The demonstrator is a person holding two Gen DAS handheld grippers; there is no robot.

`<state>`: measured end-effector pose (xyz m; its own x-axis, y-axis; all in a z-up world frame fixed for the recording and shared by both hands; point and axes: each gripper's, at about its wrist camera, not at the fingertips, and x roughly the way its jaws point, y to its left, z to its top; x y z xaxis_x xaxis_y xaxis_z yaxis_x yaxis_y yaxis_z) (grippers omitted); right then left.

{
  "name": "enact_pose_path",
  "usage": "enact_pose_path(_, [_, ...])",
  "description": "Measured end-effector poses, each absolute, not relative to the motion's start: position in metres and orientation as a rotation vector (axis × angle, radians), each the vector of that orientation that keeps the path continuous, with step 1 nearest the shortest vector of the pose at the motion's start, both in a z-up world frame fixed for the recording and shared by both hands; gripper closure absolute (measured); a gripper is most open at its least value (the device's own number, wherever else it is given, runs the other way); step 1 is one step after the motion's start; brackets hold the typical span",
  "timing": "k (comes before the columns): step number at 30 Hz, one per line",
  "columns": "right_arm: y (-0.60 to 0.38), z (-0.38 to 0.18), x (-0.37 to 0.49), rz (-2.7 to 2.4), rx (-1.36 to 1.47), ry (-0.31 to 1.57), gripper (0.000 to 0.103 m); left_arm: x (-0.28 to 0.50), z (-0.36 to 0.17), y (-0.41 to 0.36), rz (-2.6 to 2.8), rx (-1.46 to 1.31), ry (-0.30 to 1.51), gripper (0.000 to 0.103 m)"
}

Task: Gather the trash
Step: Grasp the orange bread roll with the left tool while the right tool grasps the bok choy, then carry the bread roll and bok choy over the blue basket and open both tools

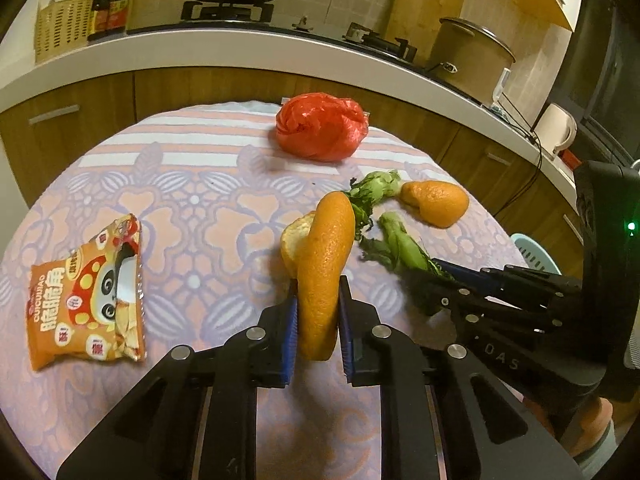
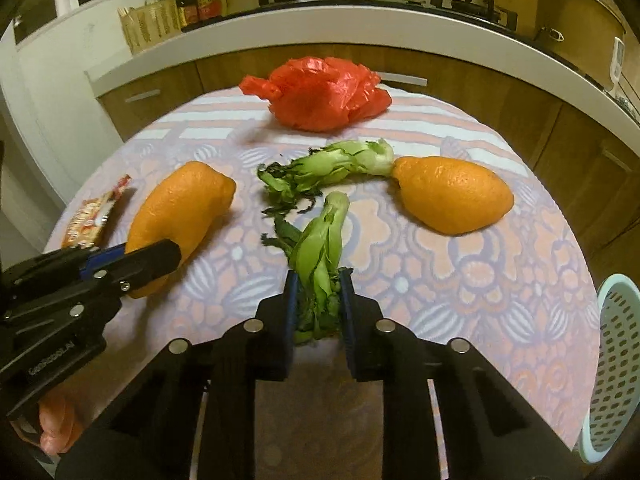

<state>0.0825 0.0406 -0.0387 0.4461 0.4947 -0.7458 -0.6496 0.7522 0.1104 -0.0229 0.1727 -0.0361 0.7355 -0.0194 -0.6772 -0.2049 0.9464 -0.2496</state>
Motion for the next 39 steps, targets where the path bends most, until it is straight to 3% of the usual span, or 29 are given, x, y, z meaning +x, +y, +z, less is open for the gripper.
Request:
enact_pose_path(9, [-0.007, -0.009, 0.067, 0.701, -0.136, 0.777, 0.086, -0.034, -0.010, 0.141, 0.065, -0.317, 0.693, 0.088])
enact_pose_path(23, [-0.122, 0.033, 0.069, 0.546, -0.017, 0.666, 0.086, 0.005, 0.026, 0.032, -0.115, -0.218, 0.658, 0.088])
enact_pose_path(39, [-0.274, 0.017, 0.103, 0.310, 0.170, 0.669, 0.086, 0.082, 0.013, -0.096, -0.335, -0.125, 0.729, 0.088])
